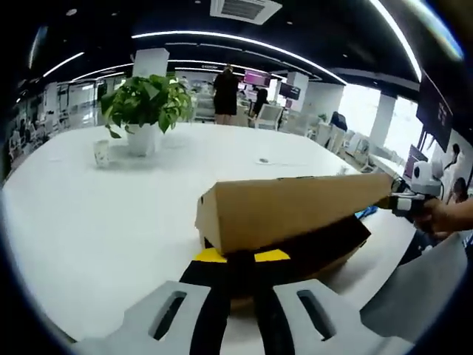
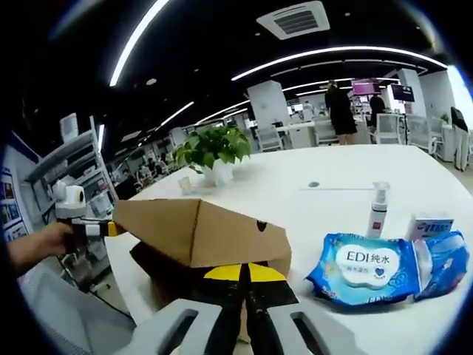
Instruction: Operate the shoe box by opening the lid, removing the specified soft item, and placing it in the target area until the item is outside and the box remains undamaged.
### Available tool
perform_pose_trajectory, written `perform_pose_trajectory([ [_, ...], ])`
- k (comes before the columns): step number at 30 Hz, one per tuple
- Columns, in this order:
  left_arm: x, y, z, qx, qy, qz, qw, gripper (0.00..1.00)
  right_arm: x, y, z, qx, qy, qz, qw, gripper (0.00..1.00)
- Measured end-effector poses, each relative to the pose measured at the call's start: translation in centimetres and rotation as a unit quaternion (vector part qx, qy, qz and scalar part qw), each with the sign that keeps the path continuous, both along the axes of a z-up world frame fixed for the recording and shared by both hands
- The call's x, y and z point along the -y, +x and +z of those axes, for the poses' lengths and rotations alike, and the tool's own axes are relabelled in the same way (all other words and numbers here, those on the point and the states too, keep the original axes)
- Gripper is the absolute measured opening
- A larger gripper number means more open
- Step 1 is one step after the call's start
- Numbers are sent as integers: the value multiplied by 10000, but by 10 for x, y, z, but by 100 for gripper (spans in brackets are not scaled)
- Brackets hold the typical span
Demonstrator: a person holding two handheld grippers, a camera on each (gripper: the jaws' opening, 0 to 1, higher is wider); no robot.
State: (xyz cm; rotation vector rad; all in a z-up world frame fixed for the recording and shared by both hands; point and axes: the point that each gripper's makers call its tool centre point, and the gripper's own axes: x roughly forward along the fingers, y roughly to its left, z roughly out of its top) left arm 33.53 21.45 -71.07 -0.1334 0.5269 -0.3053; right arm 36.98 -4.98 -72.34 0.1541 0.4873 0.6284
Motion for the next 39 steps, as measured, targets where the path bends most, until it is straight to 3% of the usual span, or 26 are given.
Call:
perform_pose_trajectory([
  [11,-3,-7,-7,-114,254,-78,9996,6,-4,-7,-3,59,-125,170,9998,0],
  [16,-5,-11,-11,-166,421,-136,9989,6,-6,-13,-4,241,-394,427,9980,0],
  [29,-5,-18,-24,-188,791,-374,9960,8,-8,-26,-8,665,-972,1062,9873,22],
  [39,3,-24,-32,-253,829,-600,9944,23,-15,-31,-9,719,-966,1264,9846,28],
])
